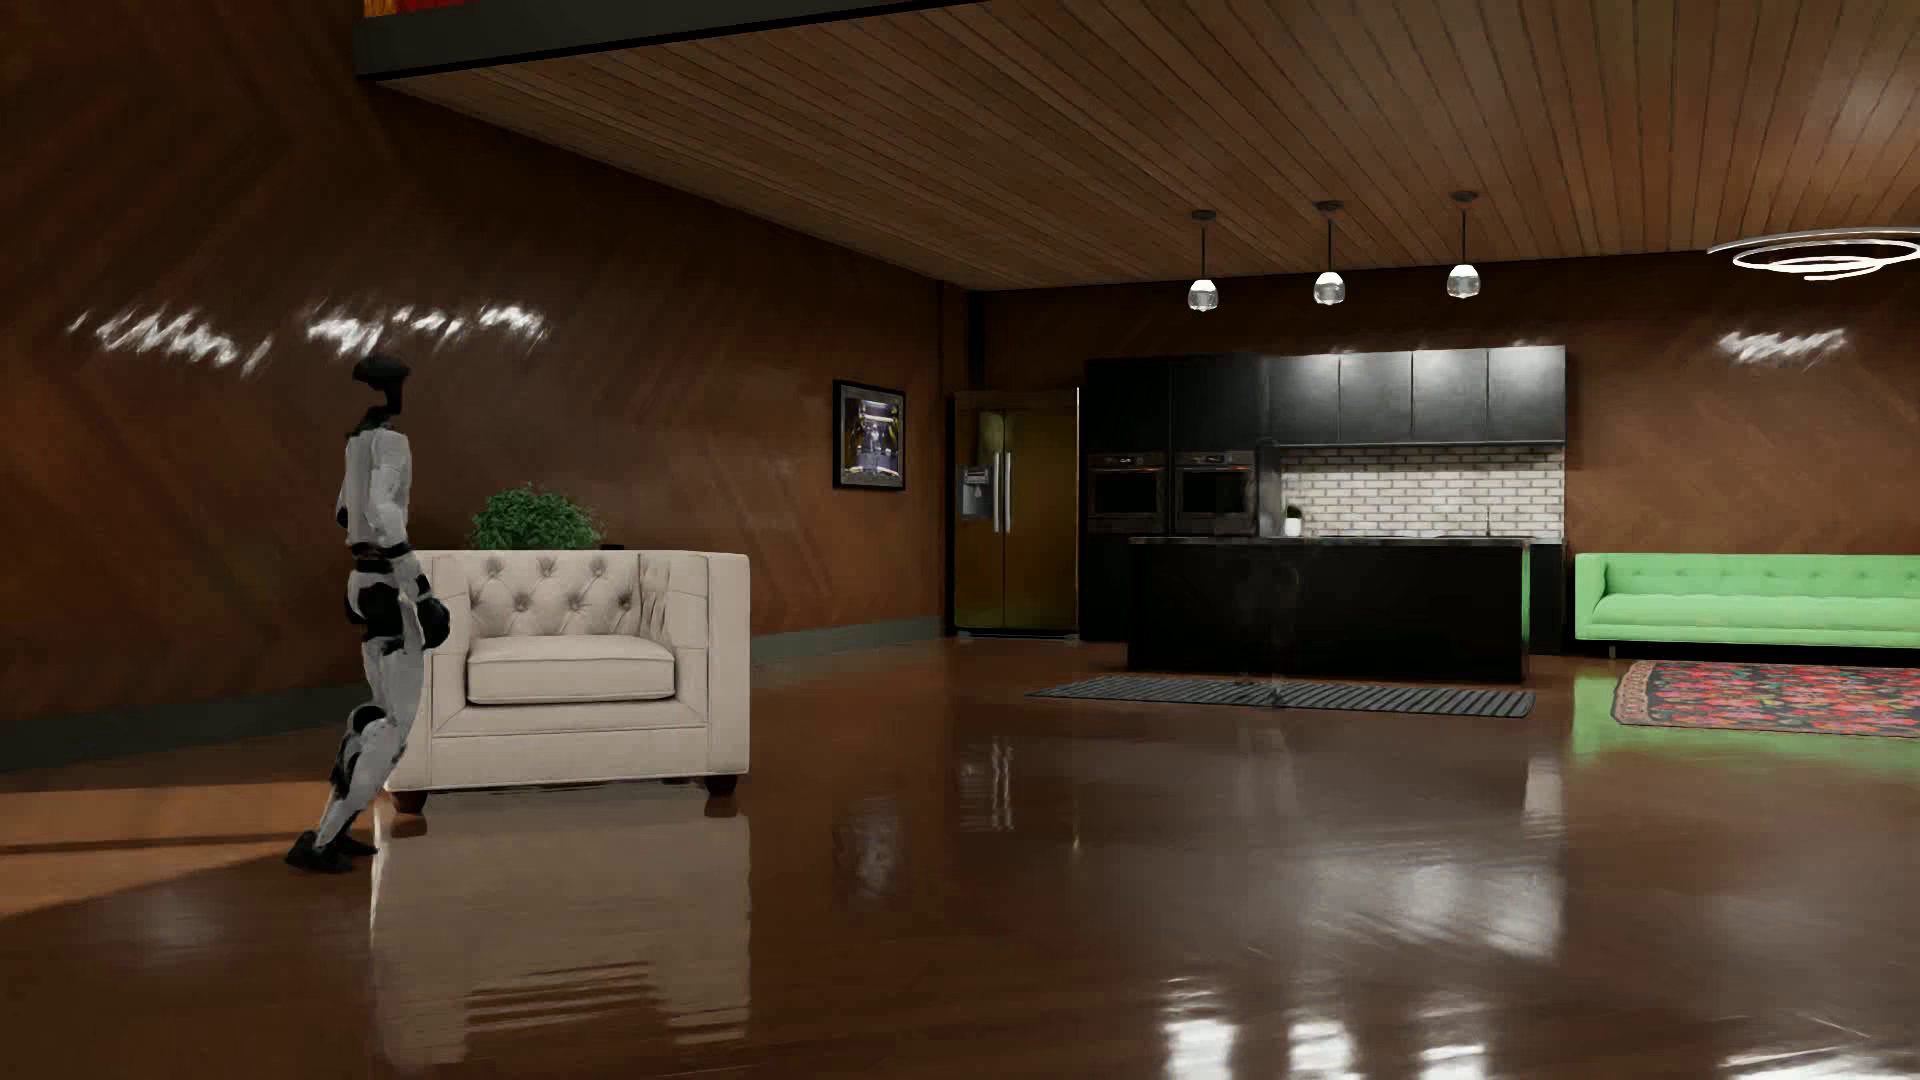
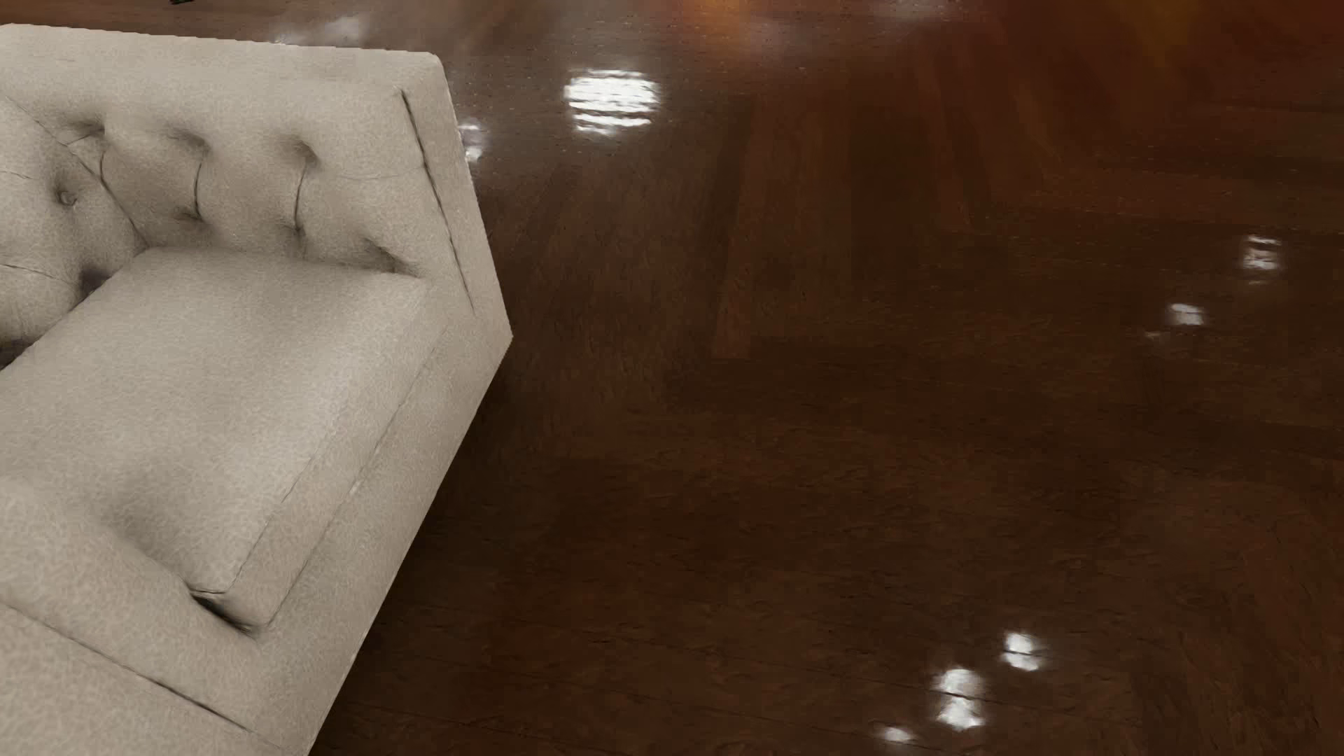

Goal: Approach the counter

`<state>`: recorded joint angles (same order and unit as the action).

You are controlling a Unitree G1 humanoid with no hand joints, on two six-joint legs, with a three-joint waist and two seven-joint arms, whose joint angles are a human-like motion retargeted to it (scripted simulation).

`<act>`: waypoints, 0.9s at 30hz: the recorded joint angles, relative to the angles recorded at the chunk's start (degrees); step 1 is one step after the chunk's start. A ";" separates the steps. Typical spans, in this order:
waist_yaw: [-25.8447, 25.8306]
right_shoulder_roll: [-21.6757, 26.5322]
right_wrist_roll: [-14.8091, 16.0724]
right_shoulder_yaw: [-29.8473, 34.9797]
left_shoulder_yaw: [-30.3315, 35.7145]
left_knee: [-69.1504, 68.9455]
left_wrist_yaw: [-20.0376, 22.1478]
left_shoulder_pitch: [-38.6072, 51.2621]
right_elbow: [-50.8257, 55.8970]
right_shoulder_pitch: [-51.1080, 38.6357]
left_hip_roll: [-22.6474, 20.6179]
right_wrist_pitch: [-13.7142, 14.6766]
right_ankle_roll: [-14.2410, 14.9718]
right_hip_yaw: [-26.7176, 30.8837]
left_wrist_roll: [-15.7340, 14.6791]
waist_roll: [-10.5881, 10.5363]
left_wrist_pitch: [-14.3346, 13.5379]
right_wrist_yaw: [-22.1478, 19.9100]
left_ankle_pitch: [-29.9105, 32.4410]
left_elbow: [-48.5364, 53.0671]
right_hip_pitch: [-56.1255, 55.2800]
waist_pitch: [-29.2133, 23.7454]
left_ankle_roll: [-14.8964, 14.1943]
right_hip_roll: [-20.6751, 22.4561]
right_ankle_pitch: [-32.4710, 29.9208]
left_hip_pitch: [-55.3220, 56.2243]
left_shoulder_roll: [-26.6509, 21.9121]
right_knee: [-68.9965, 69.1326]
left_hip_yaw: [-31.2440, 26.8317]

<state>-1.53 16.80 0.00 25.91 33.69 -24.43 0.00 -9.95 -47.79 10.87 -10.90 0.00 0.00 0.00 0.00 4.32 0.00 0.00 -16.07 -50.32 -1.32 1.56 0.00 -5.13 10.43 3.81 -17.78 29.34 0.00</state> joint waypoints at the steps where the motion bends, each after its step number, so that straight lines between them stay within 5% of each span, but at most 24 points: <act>1: -0.12 0.18 0.00 0.42 0.20 -0.15 0.00 -0.03 0.11 0.20 -0.20 0.00 0.00 0.00 0.00 0.02 0.00 0.00 0.78 0.46 -0.26 -0.06 0.00 0.11 0.92 0.37 0.12 0.02 0.00; 9: -6.17 1.11 0.00 1.14 4.40 0.13 0.00 1.20 -1.64 5.03 0.08 0.00 0.00 0.00 0.00 -0.72 0.00 0.00 -2.94 4.47 -17.96 -4.99 0.00 0.23 5.12 -6.84 -2.80 23.99 0.00; 17: -13.84 2.31 0.00 1.14 3.22 2.55 0.00 7.37 -9.42 7.67 2.13 0.00 0.00 0.00 0.00 -2.50 0.00 0.00 -13.04 1.13 -32.05 -7.10 0.00 -1.54 -3.13 -22.10 -1.99 10.70 0.00; 20: -17.11 2.64 0.00 1.80 4.99 -2.16 0.00 5.00 -10.16 8.00 5.62 0.00 0.00 0.00 0.00 -4.33 0.00 0.00 -3.82 -0.80 -33.55 -5.70 0.00 0.31 0.42 -22.98 -1.46 19.25 0.00; 23: -14.87 2.12 0.00 2.13 7.24 -27.22 0.00 1.09 -10.36 6.84 7.90 0.00 0.00 0.00 0.00 -4.23 0.00 0.00 19.69 -1.63 -26.05 -5.61 0.00 2.65 6.80 -12.61 -1.57 21.92 0.00; 25: -8.74 1.69 0.00 1.96 6.93 -47.38 0.00 -0.97 -7.87 5.43 8.22 0.00 0.00 0.00 0.00 -3.70 0.00 0.00 21.05 -1.14 -17.25 -7.74 0.00 5.21 9.35 -0.98 -1.90 18.40 0.00; 27: -1.79 1.93 0.00 1.97 4.59 -48.11 0.00 -3.23 -4.36 4.22 6.46 0.00 0.00 0.00 0.00 -1.91 0.00 0.00 21.81 -1.48 -7.53 -8.21 0.00 4.82 9.71 10.01 -1.58 12.06 0.00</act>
<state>-3.31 18.73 0.00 27.88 38.28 -72.55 0.00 -13.18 -52.15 15.08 -4.44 0.00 0.00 0.00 0.00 2.40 0.00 0.00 5.74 -51.80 -8.85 -6.65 0.00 -0.31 20.14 13.82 -19.36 41.40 0.00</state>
